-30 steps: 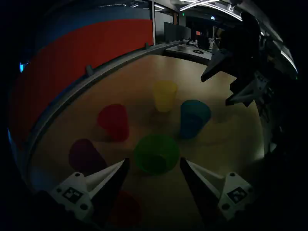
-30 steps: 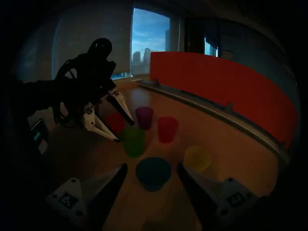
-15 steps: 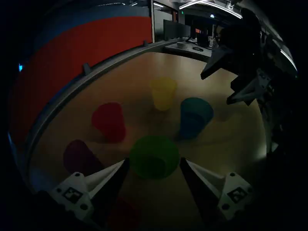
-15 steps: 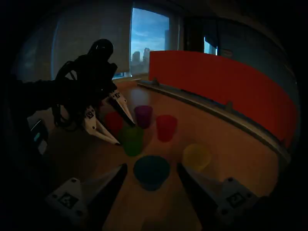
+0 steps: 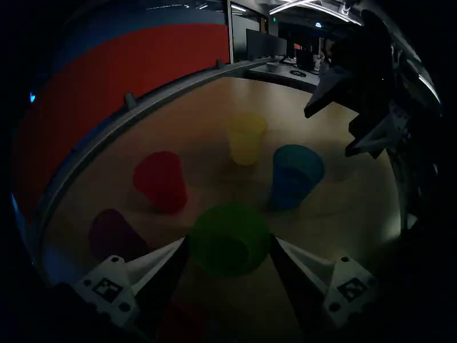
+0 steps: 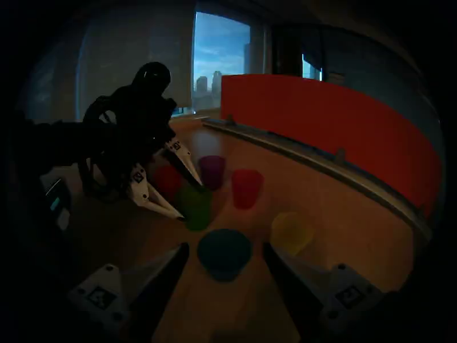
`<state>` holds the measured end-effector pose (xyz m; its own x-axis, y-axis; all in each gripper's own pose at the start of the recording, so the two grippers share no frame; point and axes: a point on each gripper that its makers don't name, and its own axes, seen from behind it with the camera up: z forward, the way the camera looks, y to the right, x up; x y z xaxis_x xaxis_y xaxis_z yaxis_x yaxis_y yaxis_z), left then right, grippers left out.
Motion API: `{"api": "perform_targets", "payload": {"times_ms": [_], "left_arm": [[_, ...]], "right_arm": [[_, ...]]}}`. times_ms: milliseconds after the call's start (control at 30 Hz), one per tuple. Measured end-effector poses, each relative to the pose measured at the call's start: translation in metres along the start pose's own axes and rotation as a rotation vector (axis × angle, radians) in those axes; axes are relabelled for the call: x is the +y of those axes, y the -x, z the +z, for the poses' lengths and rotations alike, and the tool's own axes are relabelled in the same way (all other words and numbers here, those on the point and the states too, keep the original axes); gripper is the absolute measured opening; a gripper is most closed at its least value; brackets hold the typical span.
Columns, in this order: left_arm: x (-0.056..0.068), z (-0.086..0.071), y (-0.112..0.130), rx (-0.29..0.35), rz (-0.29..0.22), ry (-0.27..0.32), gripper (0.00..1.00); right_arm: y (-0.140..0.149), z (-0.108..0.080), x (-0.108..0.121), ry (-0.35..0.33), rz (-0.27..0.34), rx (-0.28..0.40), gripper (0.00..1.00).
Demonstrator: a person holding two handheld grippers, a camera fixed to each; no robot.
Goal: Pour water
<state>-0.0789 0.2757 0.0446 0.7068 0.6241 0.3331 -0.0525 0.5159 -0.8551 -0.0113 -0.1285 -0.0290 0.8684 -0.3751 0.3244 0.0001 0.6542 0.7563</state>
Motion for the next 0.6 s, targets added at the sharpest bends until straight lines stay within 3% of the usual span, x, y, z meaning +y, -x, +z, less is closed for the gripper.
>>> {"api": "perform_targets", "payload": {"times_ms": [100, 233, 600], "left_arm": [[0.0, 0.0014, 0.0003, 0.003, 0.002, -0.007, 0.96], [-0.0003, 0.0029, 0.0001, 0.013, 0.0, -0.014, 0.89], [0.0011, -0.0035, -0.0052, 0.038, -0.009, -0.011, 0.88]], "right_arm": [[0.0011, 0.0005, 0.0003, 0.0, 0.001, -0.002, 0.97], [0.0024, 0.0011, 0.0001, -0.001, 0.002, -0.003, 0.97], [0.0046, 0.0026, -0.0013, -0.002, 0.004, -0.008, 0.96]]}}
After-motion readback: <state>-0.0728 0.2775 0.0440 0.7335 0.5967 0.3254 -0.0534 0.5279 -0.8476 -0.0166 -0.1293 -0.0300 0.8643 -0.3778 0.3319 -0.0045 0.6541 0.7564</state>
